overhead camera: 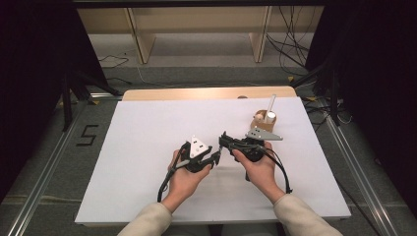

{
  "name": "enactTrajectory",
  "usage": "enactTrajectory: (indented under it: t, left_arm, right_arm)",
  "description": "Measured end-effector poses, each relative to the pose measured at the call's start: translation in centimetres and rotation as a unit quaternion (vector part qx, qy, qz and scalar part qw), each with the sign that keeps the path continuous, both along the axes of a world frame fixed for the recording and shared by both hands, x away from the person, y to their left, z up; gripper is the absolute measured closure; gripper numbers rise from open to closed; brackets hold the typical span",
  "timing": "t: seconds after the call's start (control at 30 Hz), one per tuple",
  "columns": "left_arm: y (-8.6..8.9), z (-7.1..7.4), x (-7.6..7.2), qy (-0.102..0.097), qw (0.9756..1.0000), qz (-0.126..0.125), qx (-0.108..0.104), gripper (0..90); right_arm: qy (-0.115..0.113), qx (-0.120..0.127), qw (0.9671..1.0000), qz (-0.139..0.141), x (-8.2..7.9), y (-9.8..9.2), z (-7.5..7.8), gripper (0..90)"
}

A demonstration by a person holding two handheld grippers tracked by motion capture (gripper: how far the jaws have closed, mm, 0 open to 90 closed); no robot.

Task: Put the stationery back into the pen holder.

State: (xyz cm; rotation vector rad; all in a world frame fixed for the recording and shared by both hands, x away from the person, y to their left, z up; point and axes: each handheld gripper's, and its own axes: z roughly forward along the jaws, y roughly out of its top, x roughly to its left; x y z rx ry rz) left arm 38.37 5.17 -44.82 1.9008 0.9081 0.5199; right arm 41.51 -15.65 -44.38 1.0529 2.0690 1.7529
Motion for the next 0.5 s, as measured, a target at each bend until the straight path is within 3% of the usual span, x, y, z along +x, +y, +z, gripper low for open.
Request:
enactTrajectory:
  t: [0.23, 0.5]
  left_arm:
    - [1.1, -0.2, -0.3, 0.004, 0.9999, 0.003, 0.009, 59.3]
    - [3.0, -0.4, -0.7, 0.012, 0.9997, 0.016, 0.015, 52.0]
  right_arm:
    - [-0.007, -0.006, 0.9999, -0.006, 0.1, -0.3, 0.1, 80.4]
    - [-0.017, -0.007, 0.9994, -0.030, 0.5, -1.9, 0.7, 80.4]
